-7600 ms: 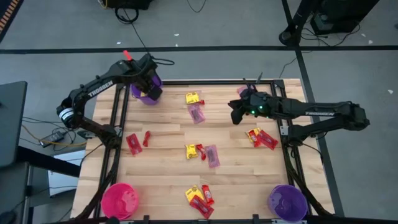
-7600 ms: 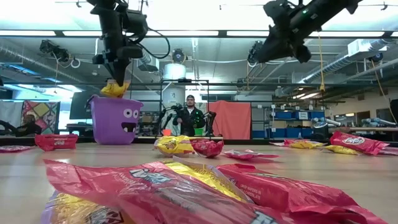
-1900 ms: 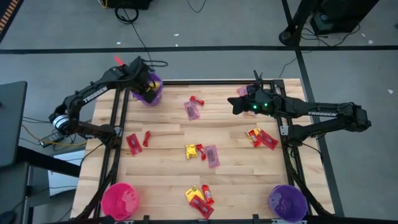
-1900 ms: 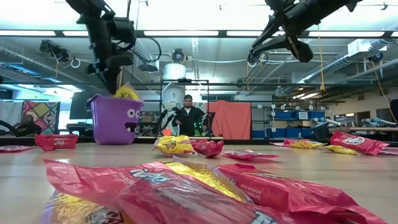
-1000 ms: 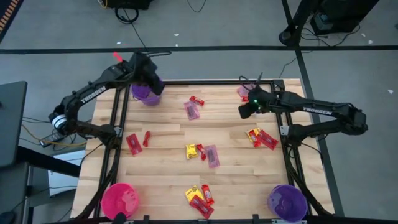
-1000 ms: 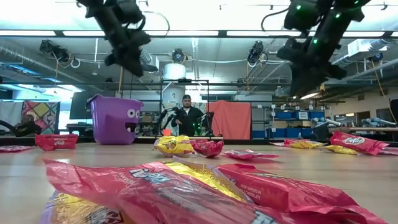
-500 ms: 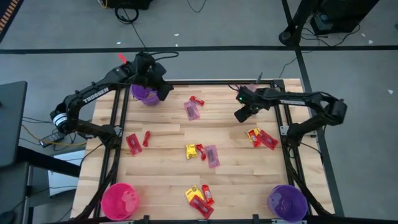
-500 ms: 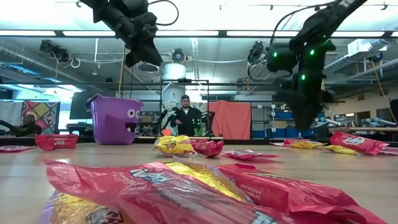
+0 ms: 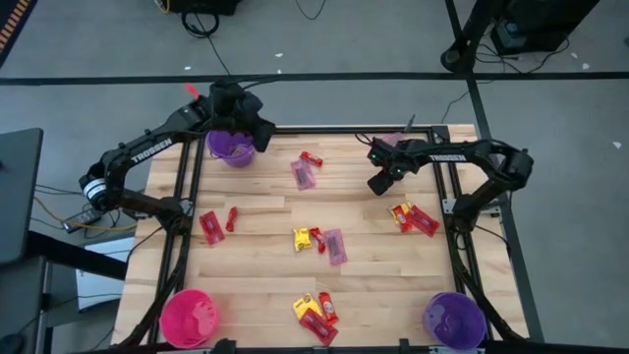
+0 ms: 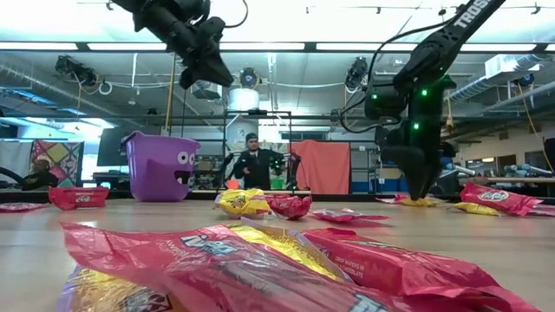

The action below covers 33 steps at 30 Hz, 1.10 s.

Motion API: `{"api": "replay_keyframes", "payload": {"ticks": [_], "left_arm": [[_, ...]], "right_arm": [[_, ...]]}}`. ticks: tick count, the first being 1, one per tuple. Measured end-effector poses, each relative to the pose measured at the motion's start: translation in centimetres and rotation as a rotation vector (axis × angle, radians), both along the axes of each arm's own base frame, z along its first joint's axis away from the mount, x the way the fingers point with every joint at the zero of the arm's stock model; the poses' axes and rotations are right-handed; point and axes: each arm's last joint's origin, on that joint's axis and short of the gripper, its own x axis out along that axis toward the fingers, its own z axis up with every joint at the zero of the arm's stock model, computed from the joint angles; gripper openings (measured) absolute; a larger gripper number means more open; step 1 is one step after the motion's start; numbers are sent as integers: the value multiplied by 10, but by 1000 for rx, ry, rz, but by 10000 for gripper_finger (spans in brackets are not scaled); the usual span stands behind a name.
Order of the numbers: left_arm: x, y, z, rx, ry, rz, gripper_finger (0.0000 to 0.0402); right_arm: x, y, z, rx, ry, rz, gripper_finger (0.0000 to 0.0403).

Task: Sort candy by brand, put in halloween buckets
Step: Put the yellow candy into the top purple bucket

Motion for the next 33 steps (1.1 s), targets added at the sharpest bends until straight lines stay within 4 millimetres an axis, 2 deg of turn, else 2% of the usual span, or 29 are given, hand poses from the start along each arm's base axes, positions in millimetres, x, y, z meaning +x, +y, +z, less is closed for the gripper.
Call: {"api": "replay_keyframes", "payload": {"ticks": [7,10,14,16,21,24,30,33], "left_arm": [[0,0,0,7,-2,6,78],[0,0,0,4,-2,7,78],[0,0,0,-26,-14,27,78],[0,0,0,-36,-19,31,78],[5,-2,-2,-11,-7,-5,78],[15,-6,-4,42,1,-75,78],[45,-14,-10,112,-48,-176,78],[61,-19,-15,148,-66,-227,83]], "right_arm": [[-3,-14,-14,-7,62,24,128],[-3,-17,-18,7,73,36,92],[-2,-16,-15,11,42,50,17],[-3,-13,-10,9,21,53,11],[0,3,21,56,-179,83,6],[1,15,44,78,-339,111,5],[4,31,86,165,-713,177,3],[6,40,102,199,-845,241,2]]}}
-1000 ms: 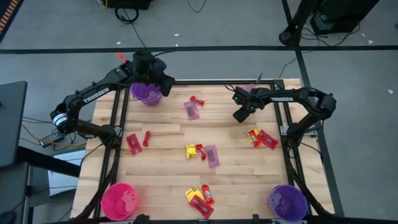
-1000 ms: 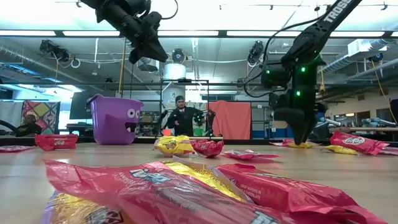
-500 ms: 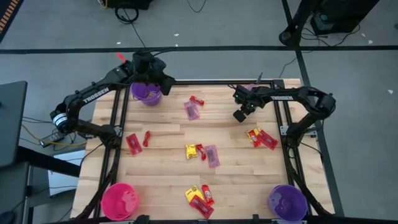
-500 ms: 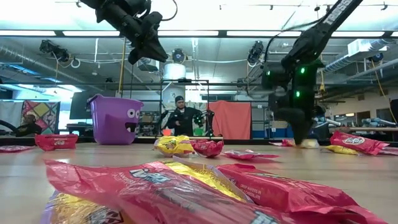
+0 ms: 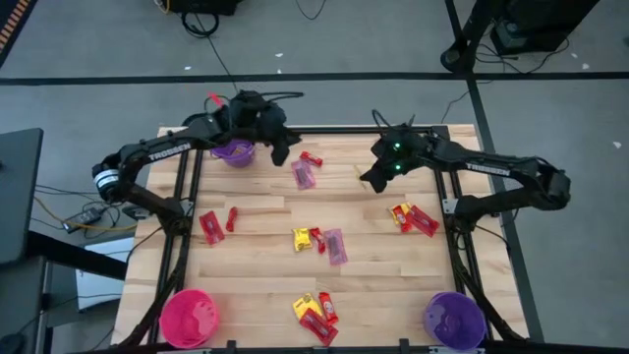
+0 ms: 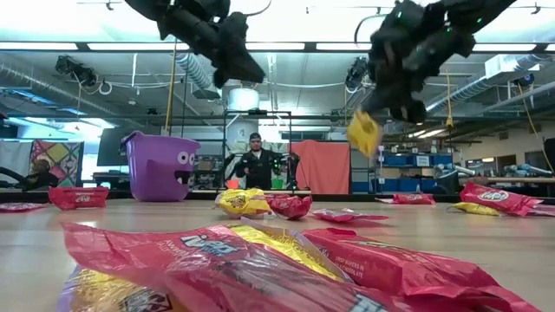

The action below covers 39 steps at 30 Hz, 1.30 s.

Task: Sort candy by brand, put in halloween buckets
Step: Put the yellow candy into the top purple bucket

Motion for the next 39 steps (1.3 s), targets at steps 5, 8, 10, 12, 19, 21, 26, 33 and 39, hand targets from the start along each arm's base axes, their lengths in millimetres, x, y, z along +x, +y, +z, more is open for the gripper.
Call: {"api": "replay_keyframes", "payload": {"ticks": [5,8,10,12,19,21,26,33,39], "left_arm": [[25,-13,-8,86,-49,-180,125],[37,-24,-10,144,-80,-252,163],[44,-30,-12,178,-84,-289,189],[50,-36,-14,198,-93,-318,211],[59,-46,-18,144,-141,-433,243],[63,-47,-23,103,-144,-454,243],[72,-49,-37,51,-118,-479,242],[73,-52,-34,45,-155,-532,229],[71,-48,-33,3,-142,-535,122]], "right_arm": [[6,13,16,50,-147,92,2],[12,20,21,83,-209,150,2],[17,24,22,94,-242,182,2],[21,26,22,104,-261,207,2],[35,29,21,102,-324,237,2],[38,27,23,101,-352,236,2],[47,24,25,92,-381,244,2],[58,21,35,56,-404,262,2],[58,17,37,17,-404,221,3]]}}
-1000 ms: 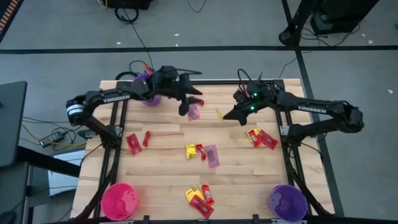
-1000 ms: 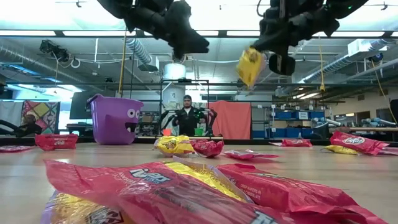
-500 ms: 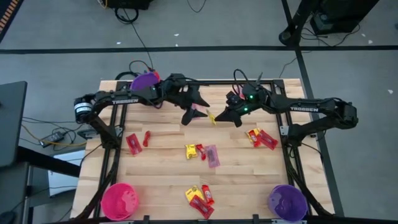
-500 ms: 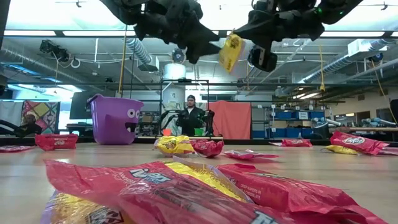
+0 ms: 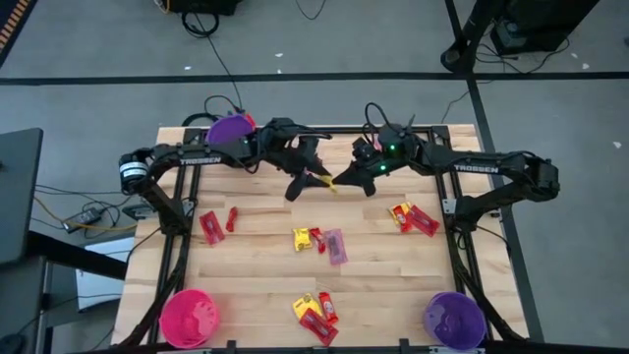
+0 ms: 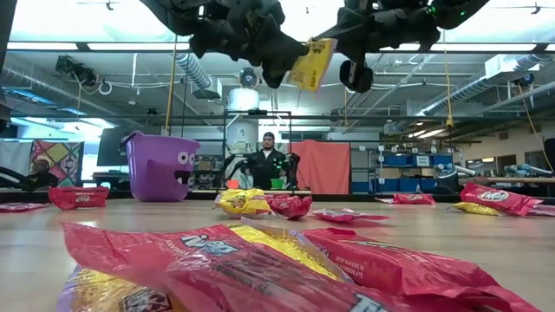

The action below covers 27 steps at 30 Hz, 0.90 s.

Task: Sort candy by brand, put in halloween buckets
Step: Put the yellow candy into the top purple bucket

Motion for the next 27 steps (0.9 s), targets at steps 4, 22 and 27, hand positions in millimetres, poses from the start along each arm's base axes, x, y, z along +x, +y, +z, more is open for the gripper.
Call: {"api": "replay_keyframes", "payload": {"ticks": [4,22,27], "left_arm": [[-4,13,13,-33,48,43,22],[-116,100,45,57,837,715,6],[-150,127,35,-28,899,827,6]], "right_arm": [[-1,-4,0,9,17,-56,25],[-32,11,-50,-40,706,-395,148],[-29,25,-50,-56,707,-345,148]]}}
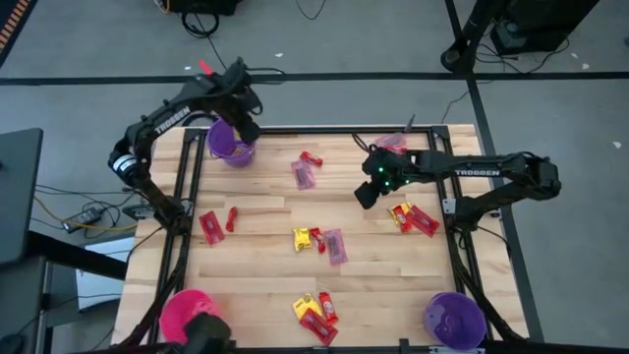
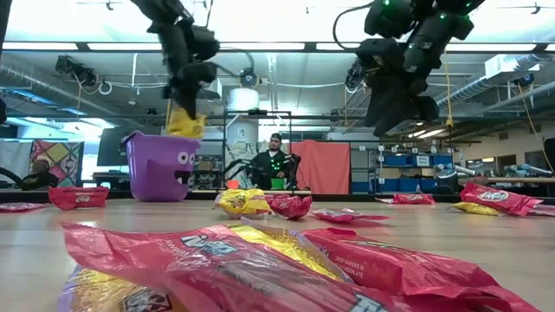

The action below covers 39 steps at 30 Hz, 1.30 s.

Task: Sort candy by brand, put in halloween buckets
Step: Put the yellow candy into the top purple bucket

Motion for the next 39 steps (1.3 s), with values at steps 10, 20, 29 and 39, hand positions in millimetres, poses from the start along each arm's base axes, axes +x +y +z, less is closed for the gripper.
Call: {"api": "replay_keyframes", "payload": {"ticks": [10,20,29,39], "left_arm": [[-28,19,-1,-4,32,128,11],[-41,20,-3,-67,59,229,128],[-33,16,1,-89,-39,267,174],[27,-20,13,-37,-224,-11,174]], "right_arm": [[-7,16,-6,13,122,2,149],[-15,22,-10,22,220,9,149],[-27,33,-26,27,337,6,149],[-39,40,-49,18,407,-102,149]]}}
